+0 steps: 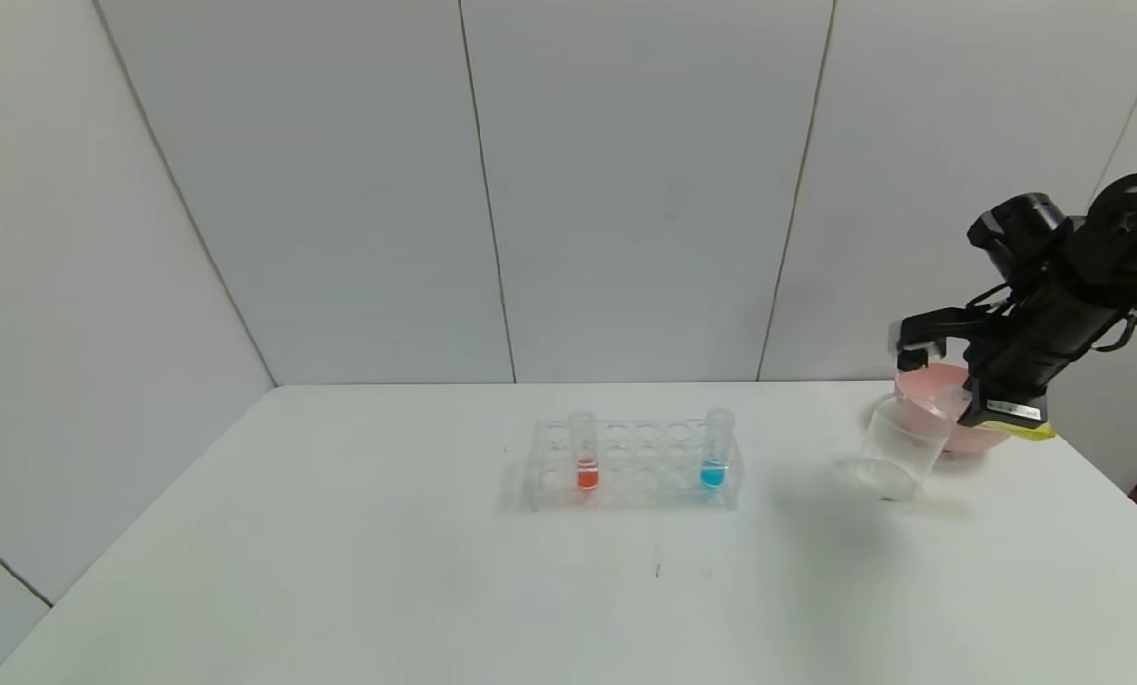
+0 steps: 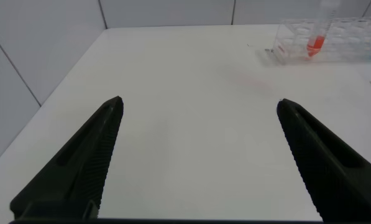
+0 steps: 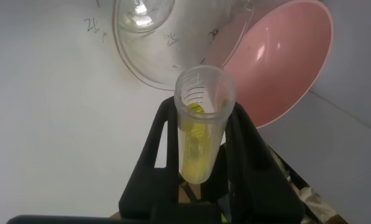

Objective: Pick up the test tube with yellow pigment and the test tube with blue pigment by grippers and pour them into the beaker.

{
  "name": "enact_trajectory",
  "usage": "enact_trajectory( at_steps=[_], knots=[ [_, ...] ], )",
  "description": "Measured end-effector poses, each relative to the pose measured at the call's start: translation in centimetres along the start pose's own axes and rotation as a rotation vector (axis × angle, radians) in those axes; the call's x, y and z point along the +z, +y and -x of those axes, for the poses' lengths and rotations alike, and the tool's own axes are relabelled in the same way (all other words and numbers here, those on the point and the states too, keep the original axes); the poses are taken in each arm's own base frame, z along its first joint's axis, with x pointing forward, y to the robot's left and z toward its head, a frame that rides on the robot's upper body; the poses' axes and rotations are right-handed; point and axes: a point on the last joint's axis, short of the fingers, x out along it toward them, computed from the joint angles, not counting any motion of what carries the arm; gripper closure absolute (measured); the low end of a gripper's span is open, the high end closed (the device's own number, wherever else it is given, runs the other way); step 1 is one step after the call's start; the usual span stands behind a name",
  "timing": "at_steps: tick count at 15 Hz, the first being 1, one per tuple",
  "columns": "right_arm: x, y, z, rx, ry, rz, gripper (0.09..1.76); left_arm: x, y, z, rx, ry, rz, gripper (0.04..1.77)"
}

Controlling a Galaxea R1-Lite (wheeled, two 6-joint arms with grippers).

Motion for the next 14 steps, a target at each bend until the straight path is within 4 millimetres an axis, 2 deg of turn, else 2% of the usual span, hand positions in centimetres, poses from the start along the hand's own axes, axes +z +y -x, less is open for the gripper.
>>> enact_trajectory(
  at_steps=[4,9,14],
  knots=[
    [0.5,0.2,-0.1,-0.031,0.067,0.026,1.35,0.0,0.0,0.0,0.0,0.0,0.0,0.05],
    [1.4,0.5,0.0,-0.046,0.069,0.056,1.35,0.0,0.0,0.0,0.0,0.0,0.0,0.05],
    [1.6,0.3,0.1,-0.098,0.124,0.075,1.35,0.0,0.0,0.0,0.0,0.0,0.0,0.05]
  ],
)
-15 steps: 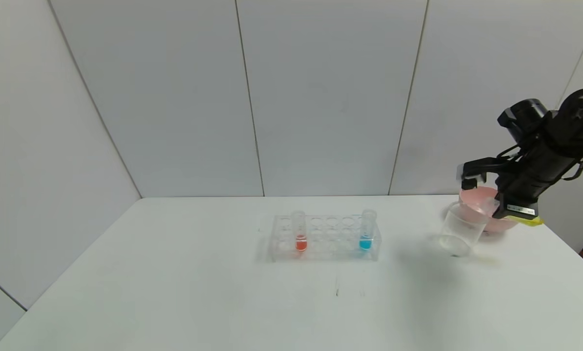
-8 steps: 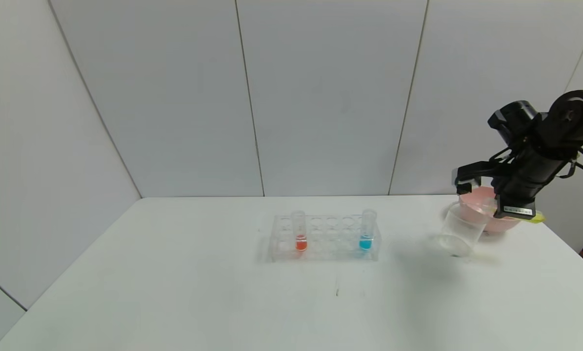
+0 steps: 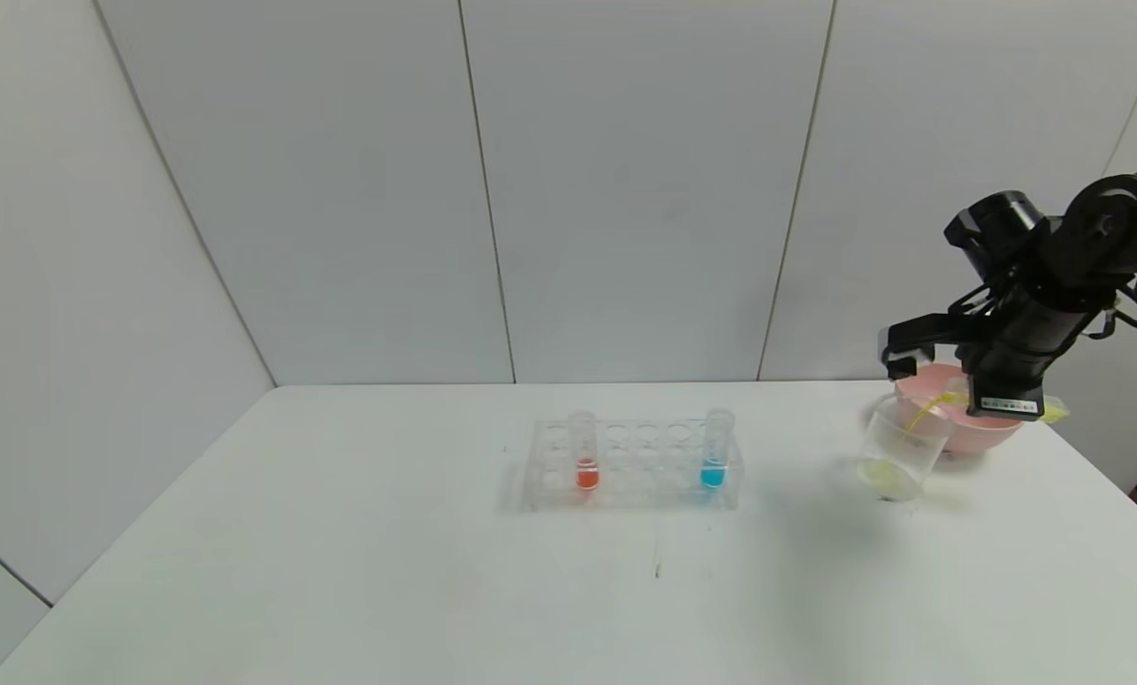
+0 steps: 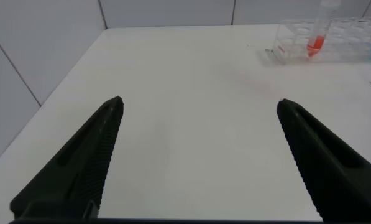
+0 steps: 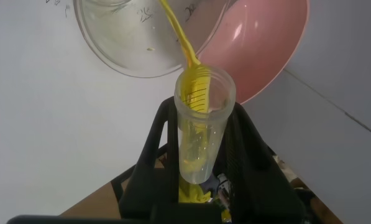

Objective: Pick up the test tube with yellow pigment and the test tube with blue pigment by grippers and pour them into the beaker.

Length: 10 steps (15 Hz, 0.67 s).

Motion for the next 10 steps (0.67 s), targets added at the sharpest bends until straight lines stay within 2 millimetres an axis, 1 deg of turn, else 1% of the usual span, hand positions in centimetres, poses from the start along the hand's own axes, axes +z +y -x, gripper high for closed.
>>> enact_trajectory(
  at_steps=[5,10],
  knots=[
    [0.49,0.09,0.4,-0.035,0.042,0.022,1.35,0.0,0.0,0.0,0.0,0.0,0.0,0.05],
    [0.95,0.28,0.89,-0.046,0.041,0.038,1.35,0.0,0.0,0.0,0.0,0.0,0.0,0.05]
  ],
)
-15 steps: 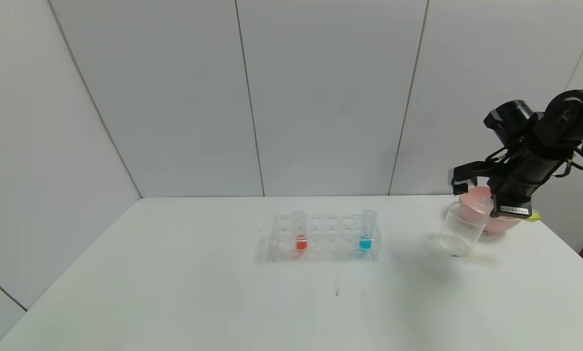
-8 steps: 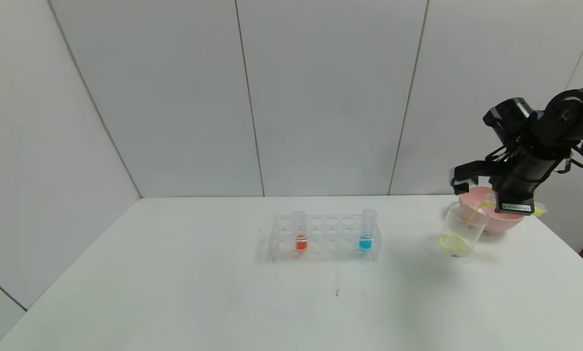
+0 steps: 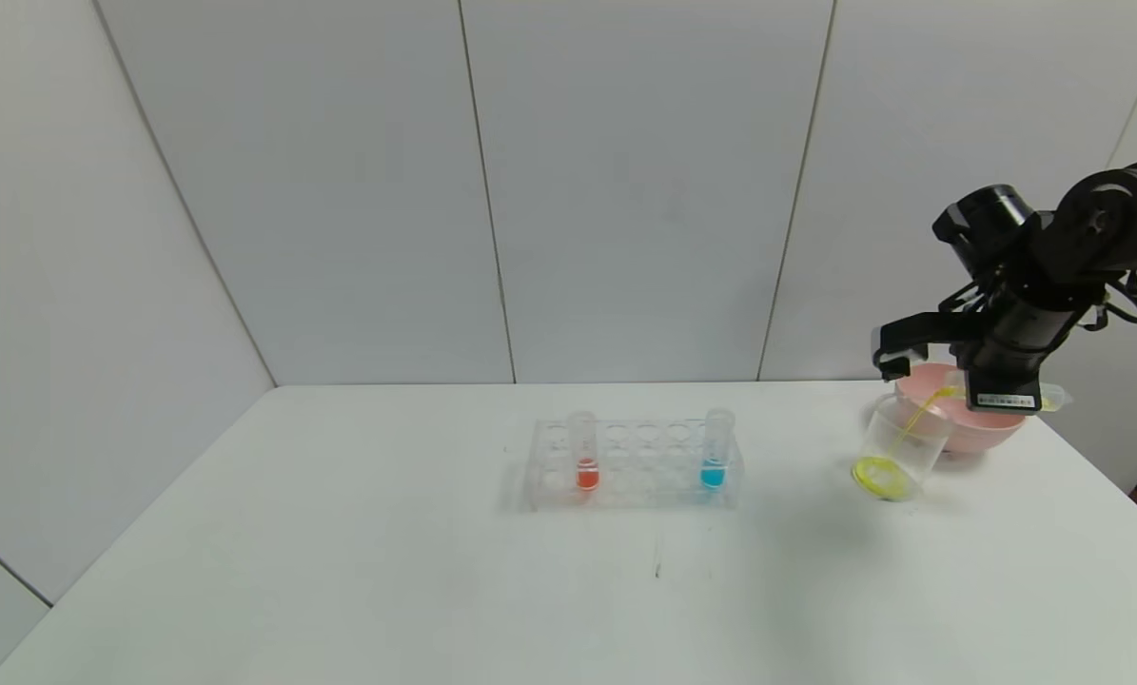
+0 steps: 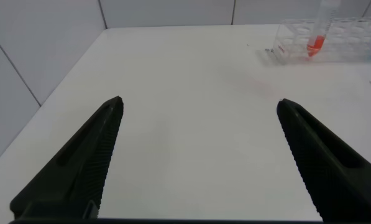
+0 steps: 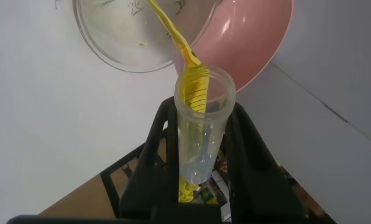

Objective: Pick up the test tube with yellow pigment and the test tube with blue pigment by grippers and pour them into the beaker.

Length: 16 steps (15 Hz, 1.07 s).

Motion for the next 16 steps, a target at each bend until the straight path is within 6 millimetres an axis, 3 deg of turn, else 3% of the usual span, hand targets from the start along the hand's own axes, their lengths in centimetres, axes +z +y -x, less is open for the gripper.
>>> enact_trajectory(
  at_steps=[16],
  knots=[
    [1.5,0.6,0.6,-0.039,0.089,0.069,1.35,0.0,0.0,0.0,0.0,0.0,0.0,0.05]
  ],
)
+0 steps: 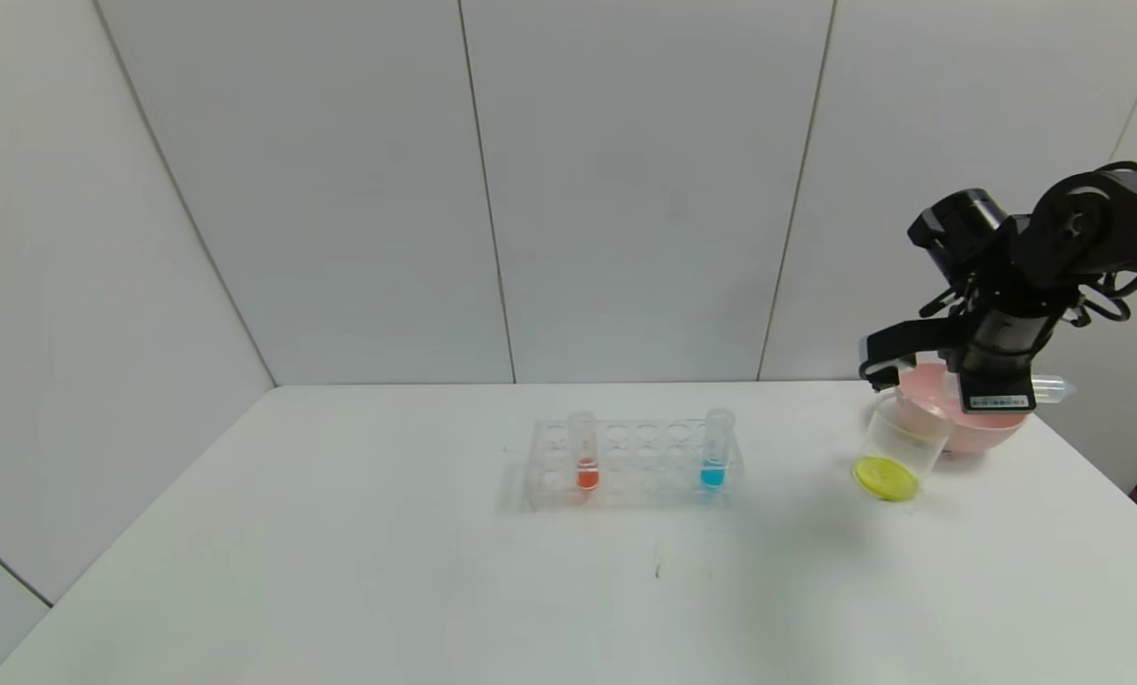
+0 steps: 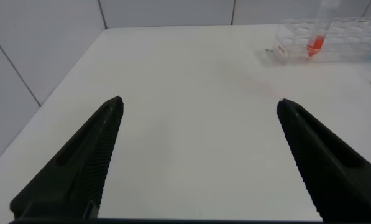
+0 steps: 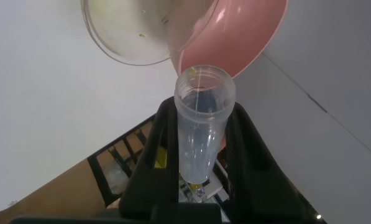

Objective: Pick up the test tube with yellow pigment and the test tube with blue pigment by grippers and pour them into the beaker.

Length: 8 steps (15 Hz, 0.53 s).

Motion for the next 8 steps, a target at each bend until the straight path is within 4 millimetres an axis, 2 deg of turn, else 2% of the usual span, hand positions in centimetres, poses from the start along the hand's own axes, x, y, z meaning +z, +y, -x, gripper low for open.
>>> enact_trajectory(
  at_steps=[5,8],
  knots=[
    [0.49,0.16,0.36,-0.022,0.039,0.025,1.35,0.0,0.0,0.0,0.0,0.0,0.0,0.05],
    [0.55,0.01,0.37,-0.025,0.005,0.007,1.35,0.0,0.0,0.0,0.0,0.0,0.0,0.05]
  ],
)
